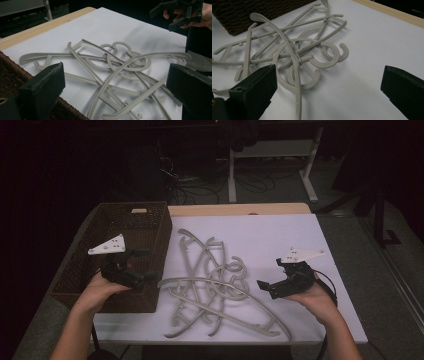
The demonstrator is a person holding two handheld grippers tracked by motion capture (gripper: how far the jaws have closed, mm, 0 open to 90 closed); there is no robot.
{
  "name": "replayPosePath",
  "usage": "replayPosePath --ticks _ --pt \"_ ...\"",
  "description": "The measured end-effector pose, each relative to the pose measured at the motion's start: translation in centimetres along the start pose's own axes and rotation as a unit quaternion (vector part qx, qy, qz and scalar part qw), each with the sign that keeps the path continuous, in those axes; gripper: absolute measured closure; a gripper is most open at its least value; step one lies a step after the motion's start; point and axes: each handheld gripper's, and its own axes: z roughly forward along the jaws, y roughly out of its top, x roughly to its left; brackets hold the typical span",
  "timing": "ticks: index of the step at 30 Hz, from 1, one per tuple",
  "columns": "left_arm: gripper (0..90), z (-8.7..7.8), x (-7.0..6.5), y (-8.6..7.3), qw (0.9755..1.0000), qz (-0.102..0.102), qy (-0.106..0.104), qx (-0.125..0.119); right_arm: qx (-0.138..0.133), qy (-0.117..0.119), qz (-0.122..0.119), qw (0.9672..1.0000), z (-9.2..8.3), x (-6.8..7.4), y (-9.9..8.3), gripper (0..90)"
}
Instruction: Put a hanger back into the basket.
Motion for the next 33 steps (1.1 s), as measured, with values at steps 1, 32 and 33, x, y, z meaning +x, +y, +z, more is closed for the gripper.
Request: replayPosePath --ticks 1,32,33 --pt "1.9 0.0 0.0 0.0 1.0 -0.001 0.0 0.0 0.0 0.001 0.0 1.0 0.0 0.0 0.0 0.2" --pt "1.9 -0.1 -0.1 0.1 1.0 0.002 0.0 -0.004 0.082 0.101 -0.081 0.9881 10.1 4.6 5.6 33.3" --pt "1.9 -0.2 -0.1 0.1 1.0 0.001 0.001 -0.005 0.086 0.106 -0.086 0.987 10.7 4.8 5.8 35.4"
